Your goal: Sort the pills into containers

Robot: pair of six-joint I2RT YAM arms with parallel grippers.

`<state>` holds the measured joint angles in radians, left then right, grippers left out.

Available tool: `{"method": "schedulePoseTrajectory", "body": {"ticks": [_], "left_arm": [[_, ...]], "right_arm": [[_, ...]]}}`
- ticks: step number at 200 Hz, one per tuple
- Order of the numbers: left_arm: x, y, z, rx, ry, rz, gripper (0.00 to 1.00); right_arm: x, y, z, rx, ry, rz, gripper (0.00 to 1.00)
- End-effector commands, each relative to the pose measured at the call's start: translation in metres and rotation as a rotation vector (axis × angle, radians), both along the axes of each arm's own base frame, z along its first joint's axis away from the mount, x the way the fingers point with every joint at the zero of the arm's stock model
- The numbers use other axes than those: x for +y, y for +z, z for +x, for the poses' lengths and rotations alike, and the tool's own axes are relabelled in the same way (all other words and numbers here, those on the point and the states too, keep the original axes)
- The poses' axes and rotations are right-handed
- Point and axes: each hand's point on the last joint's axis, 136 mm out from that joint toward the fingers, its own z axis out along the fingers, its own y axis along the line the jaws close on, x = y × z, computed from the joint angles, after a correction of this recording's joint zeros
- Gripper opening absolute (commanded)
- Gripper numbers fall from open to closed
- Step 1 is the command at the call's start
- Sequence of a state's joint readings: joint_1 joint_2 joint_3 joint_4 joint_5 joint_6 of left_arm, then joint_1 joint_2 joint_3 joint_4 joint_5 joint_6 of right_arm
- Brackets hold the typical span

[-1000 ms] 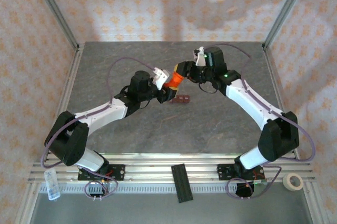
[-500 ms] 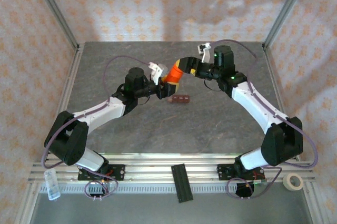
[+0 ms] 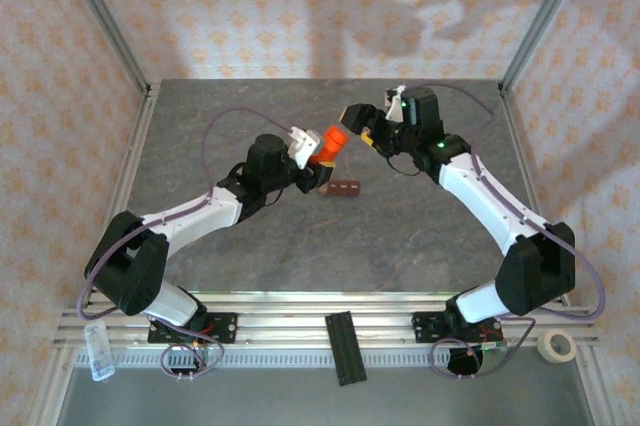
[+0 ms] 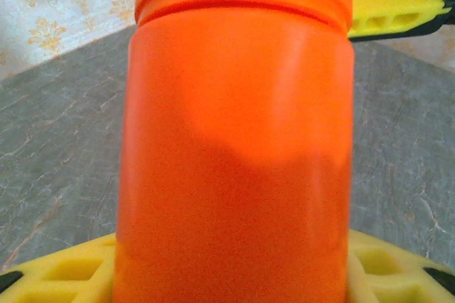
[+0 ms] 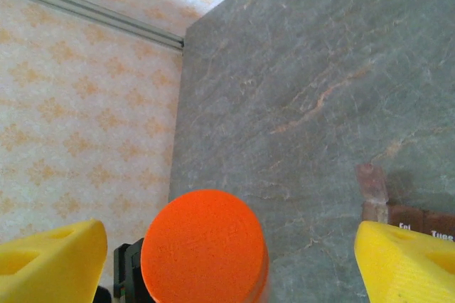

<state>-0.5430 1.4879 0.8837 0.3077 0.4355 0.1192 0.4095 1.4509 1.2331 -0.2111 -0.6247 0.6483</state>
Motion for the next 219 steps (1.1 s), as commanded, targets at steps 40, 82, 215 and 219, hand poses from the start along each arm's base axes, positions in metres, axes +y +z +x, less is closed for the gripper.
{"method": "schedulePoseTrajectory", "body": {"ticks": [40,82,215,219], "left_arm": [[-0.006,0.018,0.005,-0.073,-0.002,0.029,0.00],[-0.008,0.018,0.005,-0.073,-0.006,0.029,0.00],[-0.020,0.051,-0.012,0.053,-0.185,-0.310,0.00],[-0.021,0.052,-0.012,0.061,-0.187,-0.315,0.00]], "right_arm": [[0.022,0.003,0.000,0.008,0.020,-0.002,0.86],[0.030,-0.002,-0.002,0.017,0.041,0.003,0.70],[0.011,0.046,-0.006,-0.361,0.211,0.033,0.45],[0.011,0.047,-0.007,-0.372,0.225,0.036,0.45]]}}
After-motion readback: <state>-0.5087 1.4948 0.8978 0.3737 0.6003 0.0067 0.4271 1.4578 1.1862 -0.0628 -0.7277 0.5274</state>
